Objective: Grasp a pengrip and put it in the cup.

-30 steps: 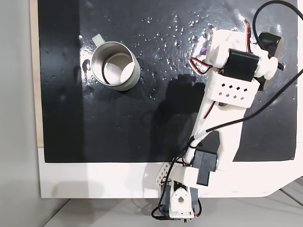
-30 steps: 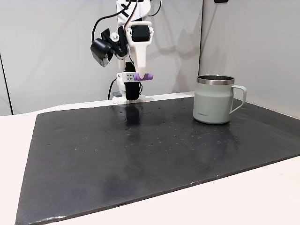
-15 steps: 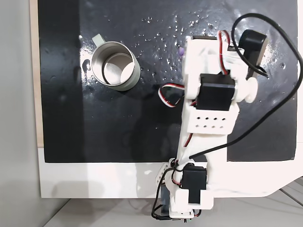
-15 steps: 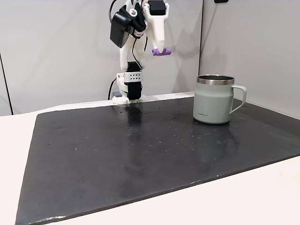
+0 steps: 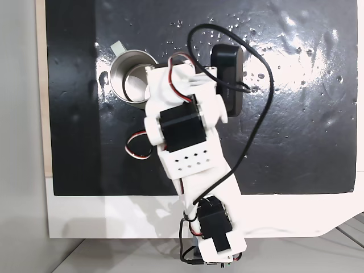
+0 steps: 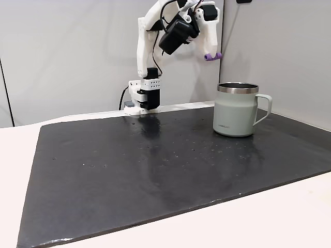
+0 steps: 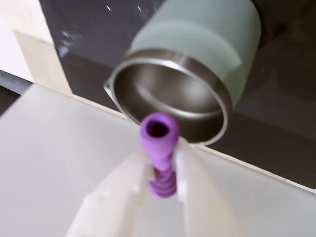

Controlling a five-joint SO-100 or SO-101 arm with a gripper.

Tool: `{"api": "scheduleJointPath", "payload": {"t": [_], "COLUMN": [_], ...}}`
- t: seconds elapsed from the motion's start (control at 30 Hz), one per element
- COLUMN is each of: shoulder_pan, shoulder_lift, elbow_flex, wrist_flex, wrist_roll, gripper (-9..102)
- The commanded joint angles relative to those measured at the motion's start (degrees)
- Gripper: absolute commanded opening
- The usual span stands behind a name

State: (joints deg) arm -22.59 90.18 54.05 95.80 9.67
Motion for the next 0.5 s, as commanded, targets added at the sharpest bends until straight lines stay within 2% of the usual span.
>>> {"api": "scheduleJointPath", "payload": {"t": [0.0,0.47], "shoulder_pan": [-3.87,-7.47], "shoulder_lift": [-0.26,-5.19], "elbow_flex": [-3.52,-6.06], "wrist_flex": [-1.49,-7.12], "wrist_roll": [1.05,5.19], "gripper": [0,0]}}
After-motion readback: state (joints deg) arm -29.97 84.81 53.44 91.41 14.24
